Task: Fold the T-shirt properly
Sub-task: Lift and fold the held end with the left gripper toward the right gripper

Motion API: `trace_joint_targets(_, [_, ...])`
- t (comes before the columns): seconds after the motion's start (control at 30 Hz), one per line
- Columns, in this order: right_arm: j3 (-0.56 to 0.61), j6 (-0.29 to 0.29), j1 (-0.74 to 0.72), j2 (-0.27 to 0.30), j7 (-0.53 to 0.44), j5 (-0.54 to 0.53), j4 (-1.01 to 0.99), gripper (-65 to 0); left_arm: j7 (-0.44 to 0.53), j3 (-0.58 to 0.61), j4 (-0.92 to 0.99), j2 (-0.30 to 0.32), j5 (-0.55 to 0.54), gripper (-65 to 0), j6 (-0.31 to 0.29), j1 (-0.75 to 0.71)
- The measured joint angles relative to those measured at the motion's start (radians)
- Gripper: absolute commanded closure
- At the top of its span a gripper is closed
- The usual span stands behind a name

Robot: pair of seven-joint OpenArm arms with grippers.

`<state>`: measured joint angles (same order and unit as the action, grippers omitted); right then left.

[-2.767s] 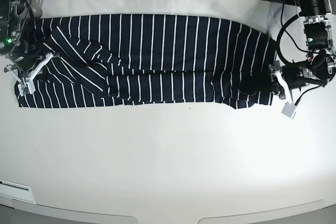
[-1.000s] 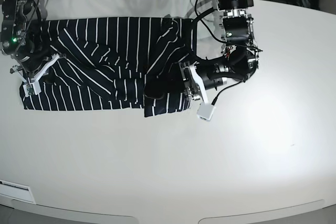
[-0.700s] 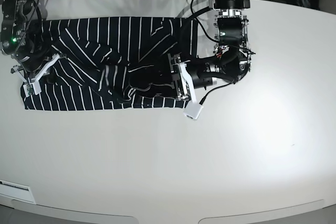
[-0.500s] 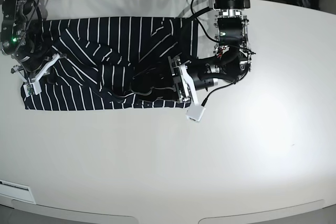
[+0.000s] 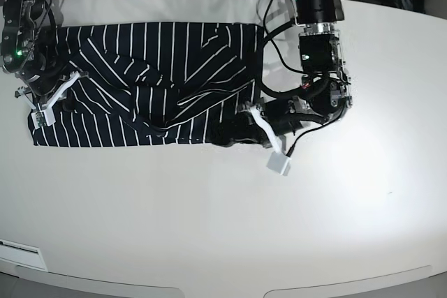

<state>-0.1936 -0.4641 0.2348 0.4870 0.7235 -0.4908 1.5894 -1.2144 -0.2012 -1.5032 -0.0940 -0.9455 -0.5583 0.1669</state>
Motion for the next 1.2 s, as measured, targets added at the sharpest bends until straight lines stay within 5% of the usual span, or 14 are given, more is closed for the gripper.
trace_joint_targets(0.1, [0.000, 0.000, 0.000, 0.000, 0.000, 0.000, 0.000, -7.7, 0.021, -0.006, 0.000, 0.053, 0.101, 0.0, 0.054, -0.006])
trace_joint_targets(0.23, [0.000, 0.000, 0.000, 0.000, 0.001, -0.019, 0.000, -7.7, 0.015, 0.035, 0.000, 0.082, 0.150, 0.0, 0.054, -0.008])
trace_joint_targets(0.67, [0.000, -0.004, 0.000, 0.000, 0.002, -0.022, 0.000, -7.7, -0.122, 0.301, 0.000, 0.087, 0.077, 0.0, 0.022, -0.011])
trace_joint_targets(1.0, [0.000, -0.004, 0.000, 0.000, 0.002, -0.023, 0.000, -7.7, -0.131, 0.384, 0.000, 0.024, -0.205, 0.0, -0.050, -0.011])
trace_joint_targets(1.2, [0.000, -0.005, 0.000, 0.000, 0.002, -0.023, 0.000, -7.7, -0.192, 0.377, 0.000, -0.014, -0.205, 0.0, -0.072, 0.033])
